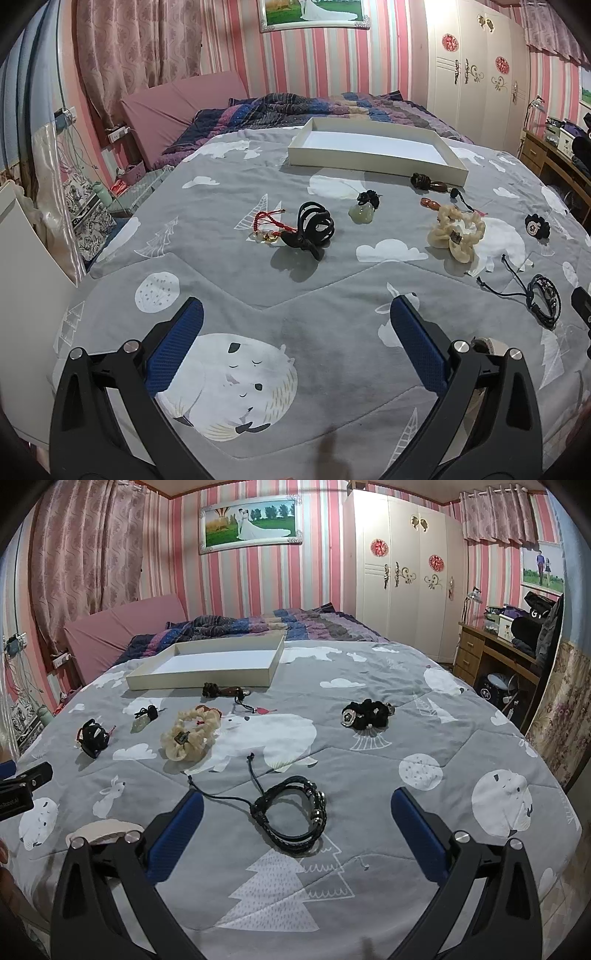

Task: Organize jewelry

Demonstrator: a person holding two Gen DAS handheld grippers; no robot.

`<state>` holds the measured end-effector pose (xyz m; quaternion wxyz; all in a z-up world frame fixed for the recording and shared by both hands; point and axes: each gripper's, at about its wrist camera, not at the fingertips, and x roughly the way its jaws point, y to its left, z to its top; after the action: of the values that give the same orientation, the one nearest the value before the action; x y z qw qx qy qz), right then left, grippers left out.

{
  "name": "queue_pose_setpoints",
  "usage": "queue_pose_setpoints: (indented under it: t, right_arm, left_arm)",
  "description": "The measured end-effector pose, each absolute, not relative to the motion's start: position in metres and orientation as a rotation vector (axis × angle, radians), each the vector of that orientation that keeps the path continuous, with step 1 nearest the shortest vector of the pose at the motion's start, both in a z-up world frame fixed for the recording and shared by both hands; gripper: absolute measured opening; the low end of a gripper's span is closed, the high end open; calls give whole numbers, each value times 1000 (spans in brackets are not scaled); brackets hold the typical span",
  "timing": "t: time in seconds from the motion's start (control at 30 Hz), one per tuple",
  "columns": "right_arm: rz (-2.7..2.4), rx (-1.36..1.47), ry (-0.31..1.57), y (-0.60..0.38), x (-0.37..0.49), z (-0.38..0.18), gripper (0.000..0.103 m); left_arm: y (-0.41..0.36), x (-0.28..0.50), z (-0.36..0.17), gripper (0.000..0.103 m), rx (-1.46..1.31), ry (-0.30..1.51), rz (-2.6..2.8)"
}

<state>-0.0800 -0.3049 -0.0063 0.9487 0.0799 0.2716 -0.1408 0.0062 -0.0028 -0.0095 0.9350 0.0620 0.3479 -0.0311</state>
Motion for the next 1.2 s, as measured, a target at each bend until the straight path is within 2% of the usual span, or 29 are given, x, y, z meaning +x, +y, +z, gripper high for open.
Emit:
queue_pose_setpoints:
  t: [1.2]
  right_arm:
    - [-316,162,566,-309,-75,-4,101]
  left_arm:
    - [5,16,-15,100,117,739,-66]
